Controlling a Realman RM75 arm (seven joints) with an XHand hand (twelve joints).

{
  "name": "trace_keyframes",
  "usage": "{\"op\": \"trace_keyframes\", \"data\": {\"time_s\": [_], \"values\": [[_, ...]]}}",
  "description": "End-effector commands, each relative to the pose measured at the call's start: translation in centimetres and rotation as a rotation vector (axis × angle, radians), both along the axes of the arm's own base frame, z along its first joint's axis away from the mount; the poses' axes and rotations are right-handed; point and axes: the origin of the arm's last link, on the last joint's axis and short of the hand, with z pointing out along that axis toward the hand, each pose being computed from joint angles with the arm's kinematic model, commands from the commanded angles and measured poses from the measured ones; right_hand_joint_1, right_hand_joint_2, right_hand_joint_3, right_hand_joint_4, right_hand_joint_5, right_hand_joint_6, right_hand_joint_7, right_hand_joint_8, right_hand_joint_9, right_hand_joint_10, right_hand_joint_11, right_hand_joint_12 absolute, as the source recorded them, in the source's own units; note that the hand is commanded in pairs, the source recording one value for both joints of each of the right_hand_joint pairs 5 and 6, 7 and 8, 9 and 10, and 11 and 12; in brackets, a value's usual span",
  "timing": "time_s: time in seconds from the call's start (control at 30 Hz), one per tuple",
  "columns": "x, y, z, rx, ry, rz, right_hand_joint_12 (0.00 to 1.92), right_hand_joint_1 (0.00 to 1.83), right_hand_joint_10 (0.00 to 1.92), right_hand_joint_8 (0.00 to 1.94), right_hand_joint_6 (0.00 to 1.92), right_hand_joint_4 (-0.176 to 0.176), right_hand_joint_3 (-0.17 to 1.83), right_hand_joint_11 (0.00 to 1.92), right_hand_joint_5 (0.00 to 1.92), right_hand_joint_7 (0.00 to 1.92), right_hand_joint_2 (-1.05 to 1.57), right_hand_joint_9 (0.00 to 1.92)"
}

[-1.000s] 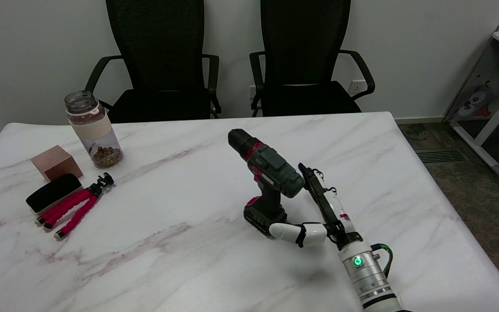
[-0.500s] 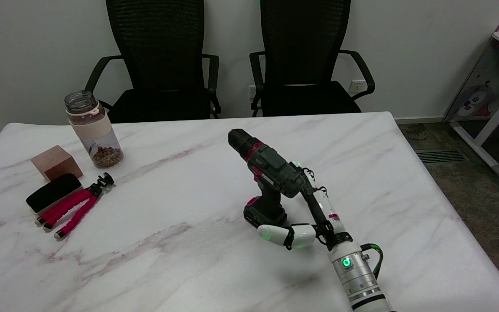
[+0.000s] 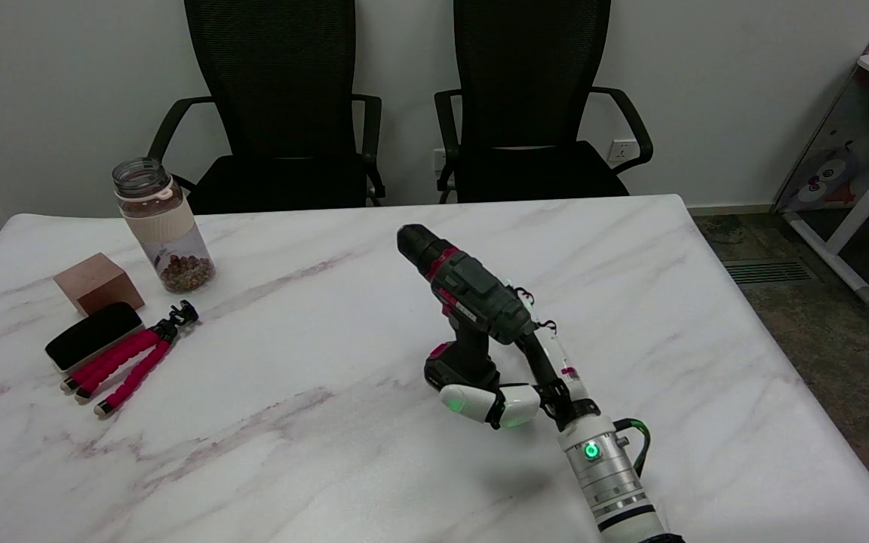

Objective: Pick up the power screwdriver.

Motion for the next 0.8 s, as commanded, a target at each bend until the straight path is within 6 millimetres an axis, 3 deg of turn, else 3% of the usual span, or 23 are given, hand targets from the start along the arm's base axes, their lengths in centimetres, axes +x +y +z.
{"op": "trace_keyframes", "data": {"time_s": [0.03,0.8], "values": [[-1.0,-2.2,-1.0,0.066,-0.117,0.027,0.22,0.77,0.08,0.0,0.0,-0.087,0.55,0.22,0.0,0.0,0.07,0.08],[-1.2,-4.4,-1.3,0.079,-0.168,0.055,0.22,0.76,0.09,0.0,0.0,-0.054,0.56,0.22,0.0,0.0,0.07,0.09]]}}
